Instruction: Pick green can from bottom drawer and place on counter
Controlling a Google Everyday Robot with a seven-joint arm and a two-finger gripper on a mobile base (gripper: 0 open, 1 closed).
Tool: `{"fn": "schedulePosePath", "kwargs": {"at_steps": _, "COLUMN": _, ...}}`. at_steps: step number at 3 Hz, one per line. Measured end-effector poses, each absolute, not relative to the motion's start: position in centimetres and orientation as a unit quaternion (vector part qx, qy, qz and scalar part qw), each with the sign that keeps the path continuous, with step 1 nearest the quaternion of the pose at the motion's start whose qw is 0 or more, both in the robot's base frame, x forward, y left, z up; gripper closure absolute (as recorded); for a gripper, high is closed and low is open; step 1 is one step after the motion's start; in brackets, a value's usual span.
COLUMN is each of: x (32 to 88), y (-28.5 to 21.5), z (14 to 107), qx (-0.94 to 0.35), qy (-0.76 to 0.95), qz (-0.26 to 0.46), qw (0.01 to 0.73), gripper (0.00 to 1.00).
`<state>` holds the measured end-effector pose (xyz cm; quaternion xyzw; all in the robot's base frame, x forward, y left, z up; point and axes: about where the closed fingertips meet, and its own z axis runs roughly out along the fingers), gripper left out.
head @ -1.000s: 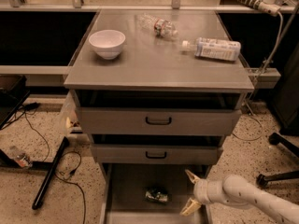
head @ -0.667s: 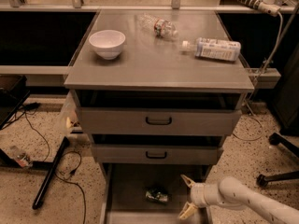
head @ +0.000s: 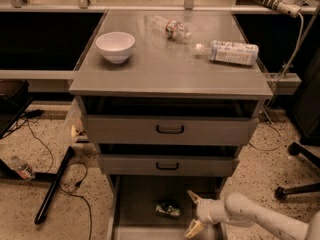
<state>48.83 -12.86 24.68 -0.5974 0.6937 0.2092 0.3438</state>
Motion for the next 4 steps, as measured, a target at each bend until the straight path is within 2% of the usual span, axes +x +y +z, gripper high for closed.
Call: {"fn": "schedulePosePath", "kwargs": {"at_steps": 4, "x": 52.6, "y": -7.7, "z": 14.8, "qx": -0.578, "qy": 0.705, "qz": 0.221, "qw": 0.346, "gripper": 0.0}}
